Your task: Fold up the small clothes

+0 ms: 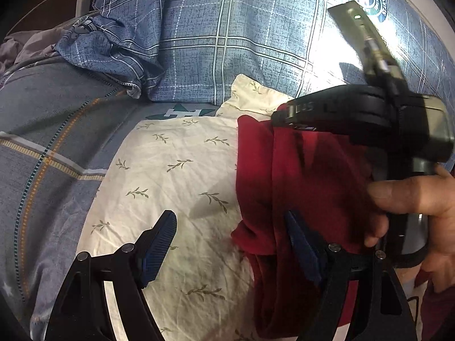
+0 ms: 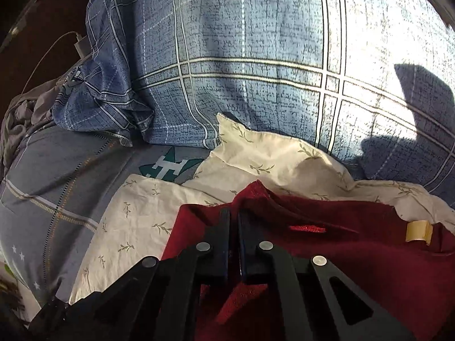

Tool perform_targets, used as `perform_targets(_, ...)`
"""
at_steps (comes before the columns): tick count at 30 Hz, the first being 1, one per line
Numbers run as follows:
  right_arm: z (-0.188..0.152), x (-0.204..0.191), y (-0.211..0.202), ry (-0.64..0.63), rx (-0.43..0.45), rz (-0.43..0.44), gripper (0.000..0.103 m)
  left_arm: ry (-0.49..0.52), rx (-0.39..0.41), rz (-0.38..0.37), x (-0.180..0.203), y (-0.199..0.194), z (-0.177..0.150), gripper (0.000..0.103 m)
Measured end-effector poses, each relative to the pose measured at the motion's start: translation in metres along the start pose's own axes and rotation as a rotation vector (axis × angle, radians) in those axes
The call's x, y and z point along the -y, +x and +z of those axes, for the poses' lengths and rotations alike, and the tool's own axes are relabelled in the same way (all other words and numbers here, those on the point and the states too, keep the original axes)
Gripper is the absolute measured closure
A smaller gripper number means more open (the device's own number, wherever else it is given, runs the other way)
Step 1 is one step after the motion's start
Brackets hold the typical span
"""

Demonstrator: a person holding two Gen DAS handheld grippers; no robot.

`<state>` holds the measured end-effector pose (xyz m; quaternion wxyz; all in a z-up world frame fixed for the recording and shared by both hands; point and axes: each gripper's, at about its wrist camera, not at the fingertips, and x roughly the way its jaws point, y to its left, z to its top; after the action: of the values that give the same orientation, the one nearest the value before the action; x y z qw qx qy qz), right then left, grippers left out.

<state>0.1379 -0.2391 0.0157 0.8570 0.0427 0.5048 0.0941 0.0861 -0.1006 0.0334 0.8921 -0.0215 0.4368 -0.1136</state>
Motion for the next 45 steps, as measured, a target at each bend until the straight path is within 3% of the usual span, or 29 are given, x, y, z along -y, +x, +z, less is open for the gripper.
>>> perform_targets(3, -0.007, -0.002, 0.007, -0.031, 0.01, -0.002, 0.094, 0.006, -0.003, 0.009, 0.002, 0.003, -0.001, 0.024)
perform_targets(7, -0.014, 0.013, -0.026, 0.05, 0.053, 0.137, 0.069, 0.006, -0.006, 0.01, 0.002, 0.004, -0.001, 0.024)
perform_targets(11, -0.029, 0.026, -0.051, 0.011, 0.095, 0.056, 0.07, 0.007, -0.005, 0.011, 0.002, 0.004, -0.001, 0.024)
perform_targets(13, -0.036, 0.033, -0.052, -0.004, 0.104, 0.008, 0.077, 0.005, -0.006, 0.01, 0.002, 0.004, -0.001, 0.024)
perform_targets(15, -0.04, 0.041, -0.044, 0.005, 0.097, -0.04, 0.077, 0.006, -0.006, 0.011, 0.001, 0.005, -0.002, 0.024)
perform_targets(23, -0.035, 0.054, -0.017, 0.063, 0.083, -0.041, 0.075, 0.003, -0.011, 0.016, 0.001, 0.01, -0.001, 0.021)
perform_targets(27, -0.046, 0.062, -0.048, 0.088, 0.116, 0.008, 0.072, 0.008, -0.004, 0.018, 0.002, 0.007, 0.0, 0.022)
perform_targets(29, -0.06, 0.074, -0.077, 0.113, 0.167, 0.009, 0.063, 0.0, 0.019, 0.007, 0.001, 0.001, 0.0, 0.023)
perform_targets(34, -0.098, 0.139, -0.13, 0.146, 0.233, -0.195, 0.059, -0.013, 0.04, 0.003, -0.002, -0.005, -0.001, 0.023)
perform_targets(39, -0.121, 0.232, -0.13, 0.378, 0.147, -0.35, 0.059, -0.006, 0.028, 0.019, 0.001, 0.001, -0.003, 0.022)
perform_targets(40, -0.124, 0.245, -0.125, 0.407, 0.137, -0.322, 0.059, -0.001, 0.023, 0.026, 0.002, 0.003, -0.003, 0.022)
perform_targets(41, -0.126, 0.252, -0.123, 0.432, 0.143, -0.296, 0.059, 0.003, 0.017, 0.03, 0.003, 0.005, -0.003, 0.022)
perform_targets(45, -0.115, 0.222, -0.134, 0.337, 0.171, -0.37, 0.058, 0.0, 0.009, 0.03, 0.004, 0.008, -0.002, 0.022)
